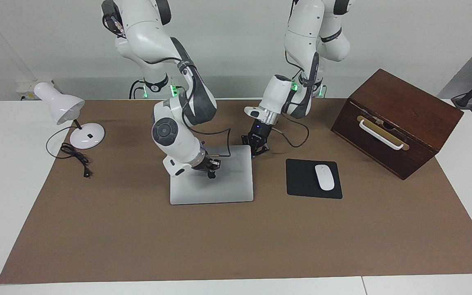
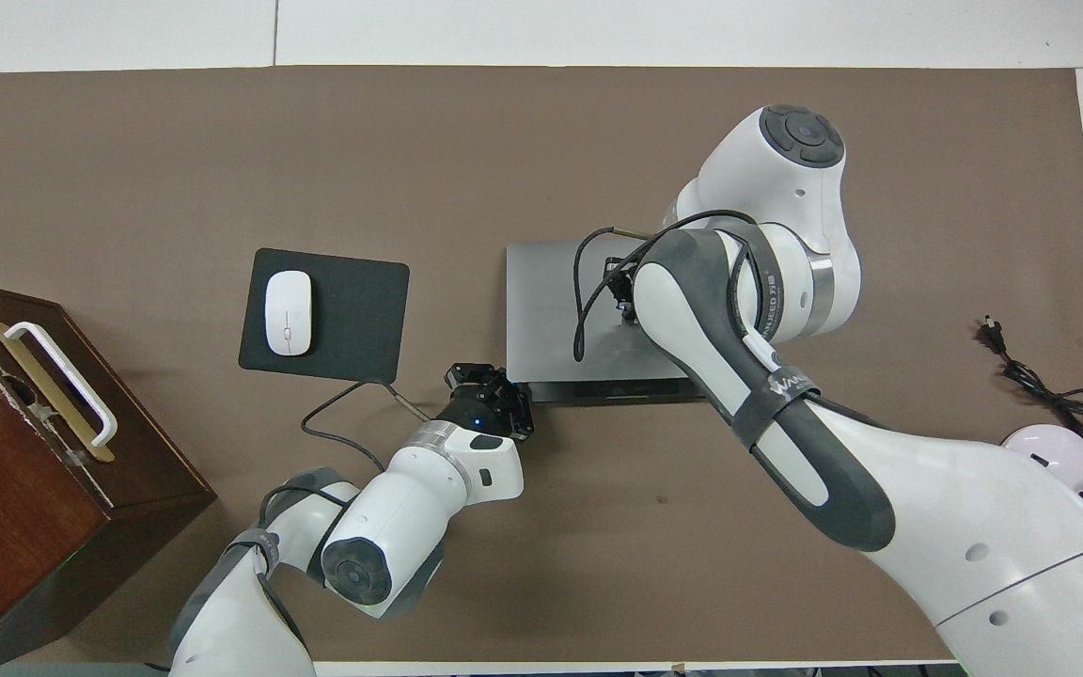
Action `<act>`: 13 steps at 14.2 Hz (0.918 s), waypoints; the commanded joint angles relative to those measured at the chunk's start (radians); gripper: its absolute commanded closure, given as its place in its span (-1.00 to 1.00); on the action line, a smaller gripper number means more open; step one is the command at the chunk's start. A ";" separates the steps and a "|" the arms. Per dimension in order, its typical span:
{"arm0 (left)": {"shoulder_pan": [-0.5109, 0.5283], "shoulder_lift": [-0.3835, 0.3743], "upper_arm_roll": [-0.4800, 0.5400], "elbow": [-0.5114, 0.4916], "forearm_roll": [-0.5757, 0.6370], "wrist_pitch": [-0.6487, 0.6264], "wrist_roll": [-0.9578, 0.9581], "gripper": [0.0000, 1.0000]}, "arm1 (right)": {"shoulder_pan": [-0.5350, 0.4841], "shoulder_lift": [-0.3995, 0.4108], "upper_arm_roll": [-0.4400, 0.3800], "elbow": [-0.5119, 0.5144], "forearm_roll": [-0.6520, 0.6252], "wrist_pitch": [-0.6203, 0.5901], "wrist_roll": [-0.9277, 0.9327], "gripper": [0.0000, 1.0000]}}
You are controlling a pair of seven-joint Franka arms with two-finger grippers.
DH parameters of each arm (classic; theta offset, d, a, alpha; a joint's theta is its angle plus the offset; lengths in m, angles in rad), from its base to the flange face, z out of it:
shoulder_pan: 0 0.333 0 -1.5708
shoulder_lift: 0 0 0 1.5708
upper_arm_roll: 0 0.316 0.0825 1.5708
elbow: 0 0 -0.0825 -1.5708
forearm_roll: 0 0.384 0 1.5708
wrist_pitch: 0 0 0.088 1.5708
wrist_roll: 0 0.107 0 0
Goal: Close laptop with both arms
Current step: 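Press the closed laptop lid flat with the right gripper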
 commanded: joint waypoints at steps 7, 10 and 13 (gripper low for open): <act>-0.030 0.064 0.016 -0.083 -0.009 -0.035 0.008 1.00 | -0.001 -0.007 0.004 -0.048 0.033 0.054 -0.038 1.00; -0.030 0.064 0.016 -0.088 -0.009 -0.035 0.006 1.00 | -0.001 -0.007 0.004 -0.048 0.033 0.054 -0.038 1.00; -0.028 0.064 0.016 -0.089 -0.009 -0.035 0.006 1.00 | -0.001 -0.007 0.004 -0.054 0.033 0.064 -0.038 1.00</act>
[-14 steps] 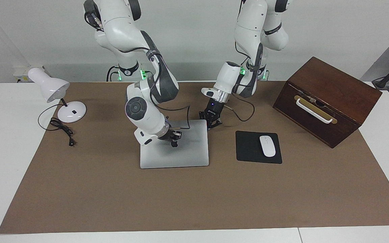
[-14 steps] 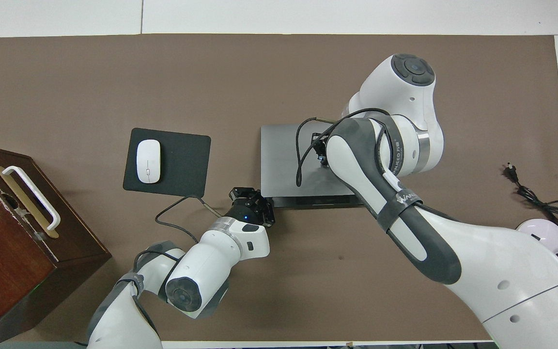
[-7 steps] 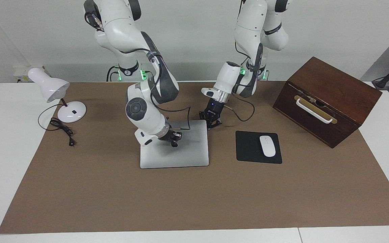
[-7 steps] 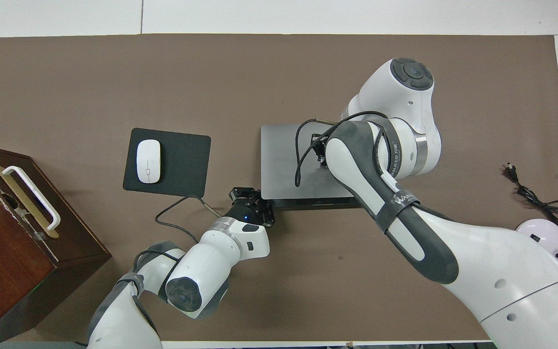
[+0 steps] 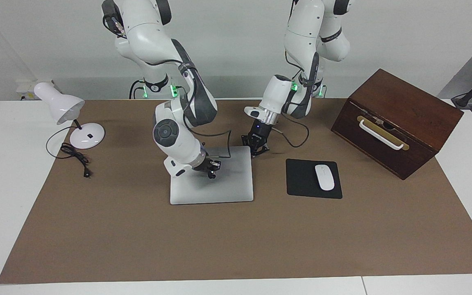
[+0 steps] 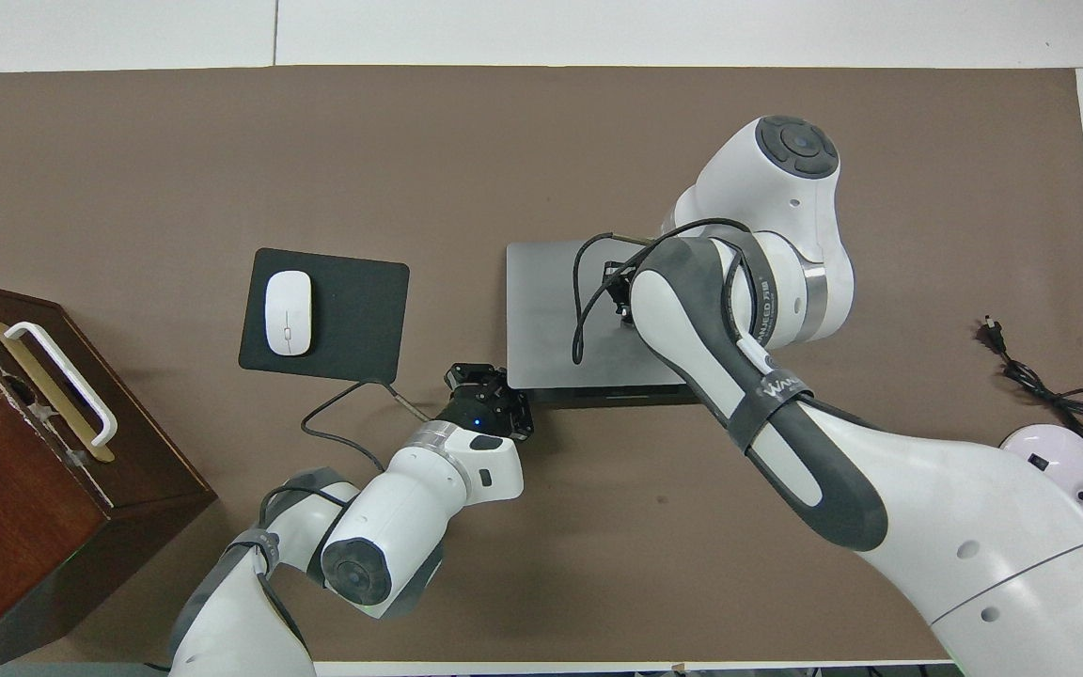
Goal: Close laptop with both arms
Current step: 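Press the closed laptop lid flat with the right gripper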
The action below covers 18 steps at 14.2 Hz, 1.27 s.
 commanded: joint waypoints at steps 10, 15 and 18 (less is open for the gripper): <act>-0.027 0.065 0.016 -0.094 -0.009 -0.038 0.008 1.00 | -0.003 -0.009 0.003 -0.039 0.033 0.045 -0.037 1.00; -0.027 0.065 0.016 -0.094 -0.009 -0.038 0.006 1.00 | -0.003 -0.009 0.003 -0.037 0.033 0.044 -0.036 1.00; -0.027 0.065 0.016 -0.094 -0.009 -0.038 0.006 1.00 | -0.004 -0.016 0.003 -0.028 0.033 0.025 -0.036 1.00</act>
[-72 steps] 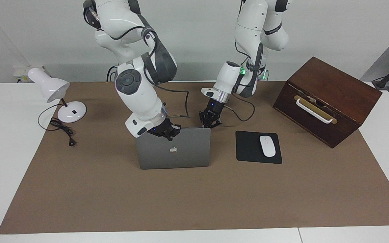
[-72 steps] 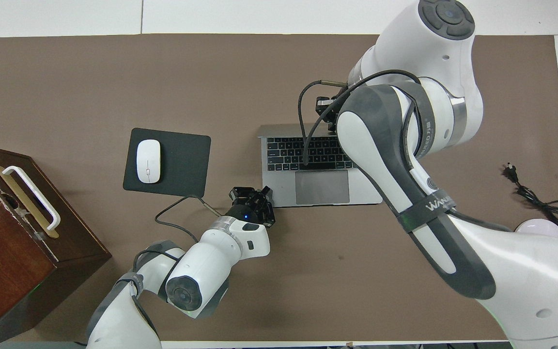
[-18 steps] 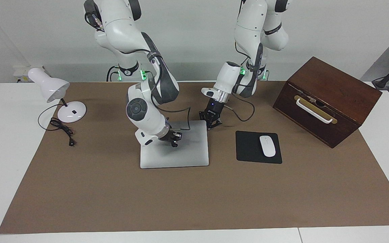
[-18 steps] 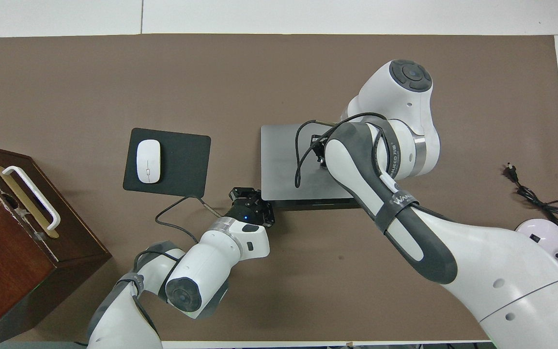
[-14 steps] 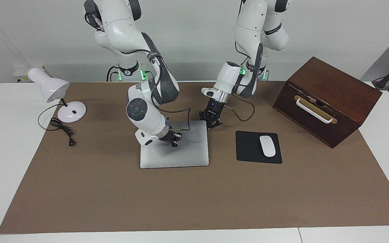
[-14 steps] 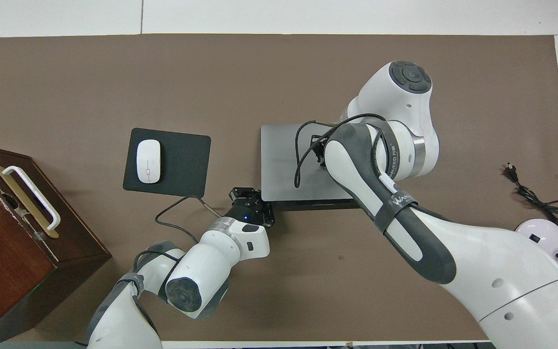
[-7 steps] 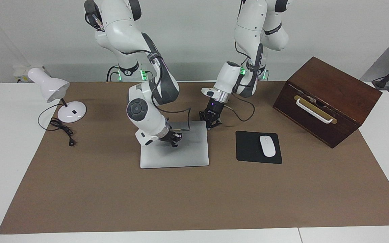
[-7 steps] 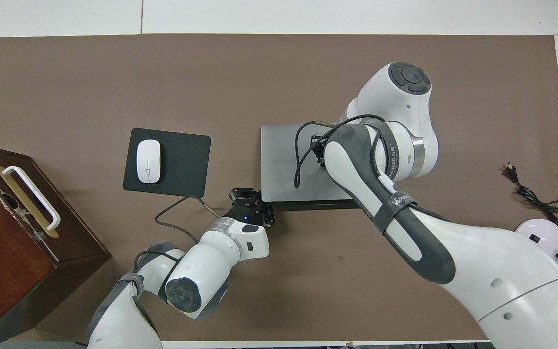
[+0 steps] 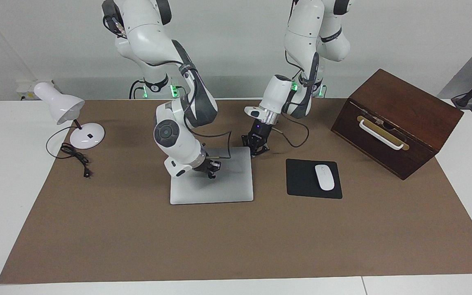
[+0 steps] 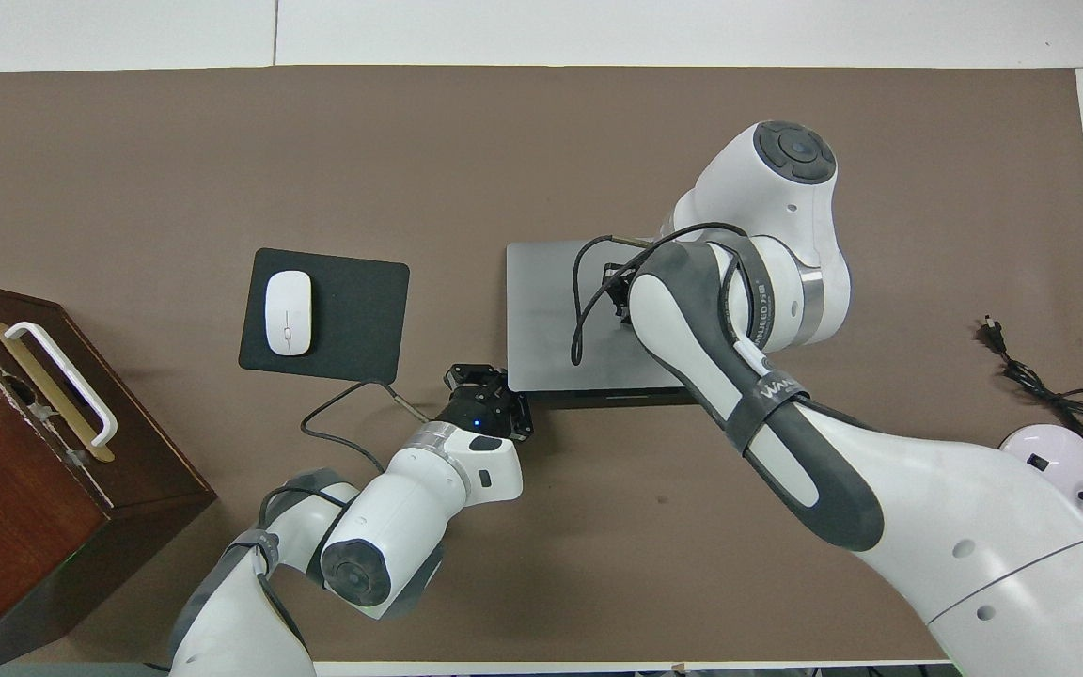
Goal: Close laptop with both arms
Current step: 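Press the closed laptop lid flat with the right gripper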
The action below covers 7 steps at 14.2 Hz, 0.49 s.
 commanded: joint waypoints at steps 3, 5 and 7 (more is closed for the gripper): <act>-0.026 0.065 0.016 -0.091 -0.011 -0.043 0.005 1.00 | -0.011 -0.025 0.002 0.004 0.033 -0.033 -0.031 1.00; -0.026 0.065 0.016 -0.091 -0.009 -0.043 -0.003 1.00 | -0.019 -0.036 0.002 0.005 0.033 -0.048 -0.032 1.00; -0.026 0.065 0.016 -0.091 -0.011 -0.043 -0.015 1.00 | -0.022 -0.045 0.000 0.007 0.033 -0.067 -0.032 1.00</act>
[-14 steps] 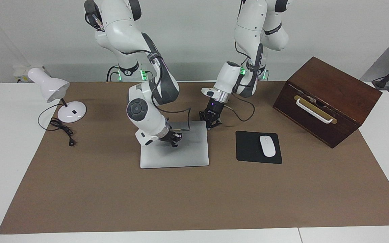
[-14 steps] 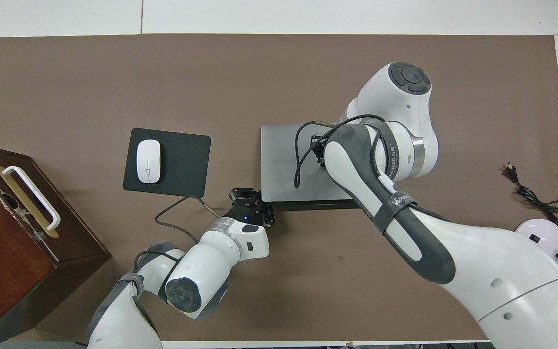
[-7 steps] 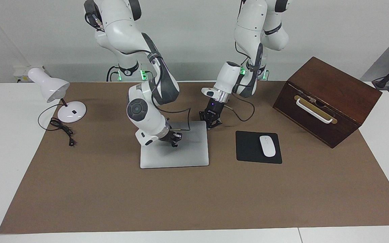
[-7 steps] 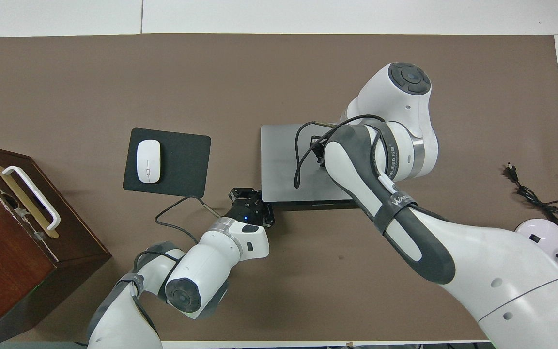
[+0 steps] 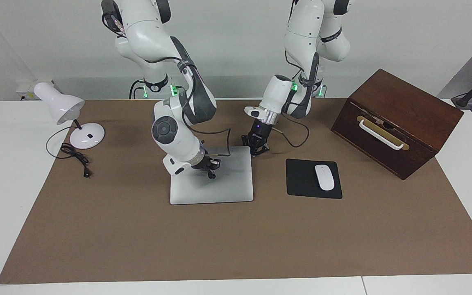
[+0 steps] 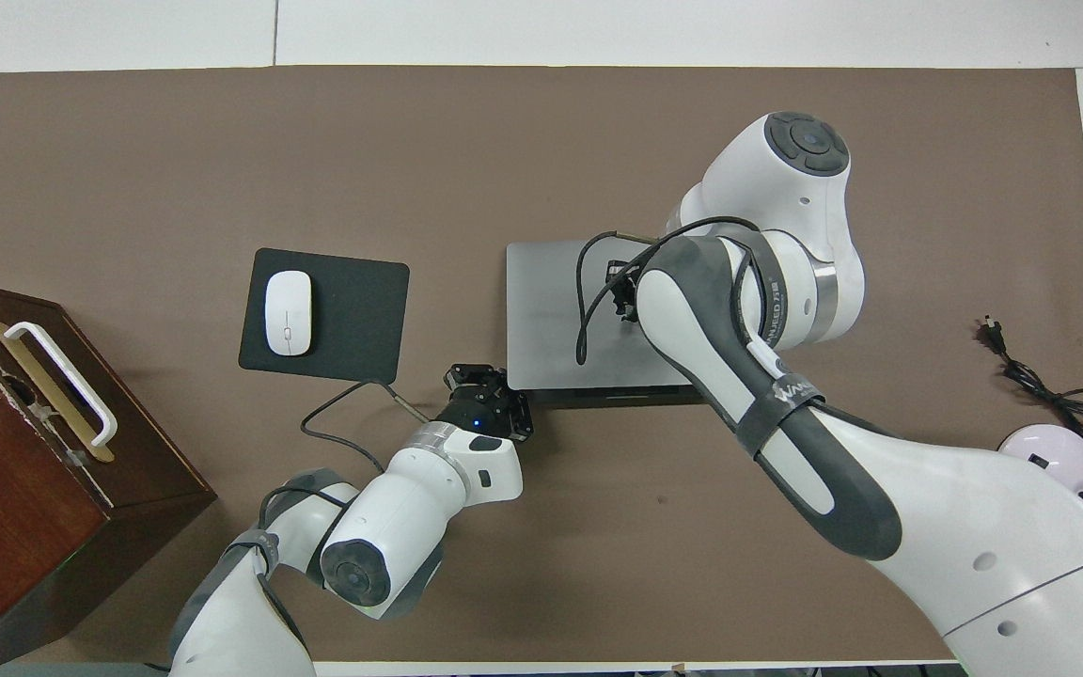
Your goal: Close laptop with both arms
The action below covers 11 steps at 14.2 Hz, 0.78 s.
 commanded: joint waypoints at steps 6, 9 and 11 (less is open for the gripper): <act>-0.029 0.050 0.016 -0.085 -0.009 -0.043 -0.108 1.00 | -0.058 -0.071 -0.006 -0.004 0.015 -0.037 -0.080 1.00; -0.029 0.033 0.016 -0.086 -0.009 -0.045 -0.129 1.00 | -0.117 -0.114 -0.008 -0.002 0.010 -0.066 -0.146 1.00; -0.026 0.016 0.016 -0.088 -0.009 -0.046 -0.136 1.00 | -0.153 -0.147 -0.009 0.020 -0.042 -0.108 -0.176 1.00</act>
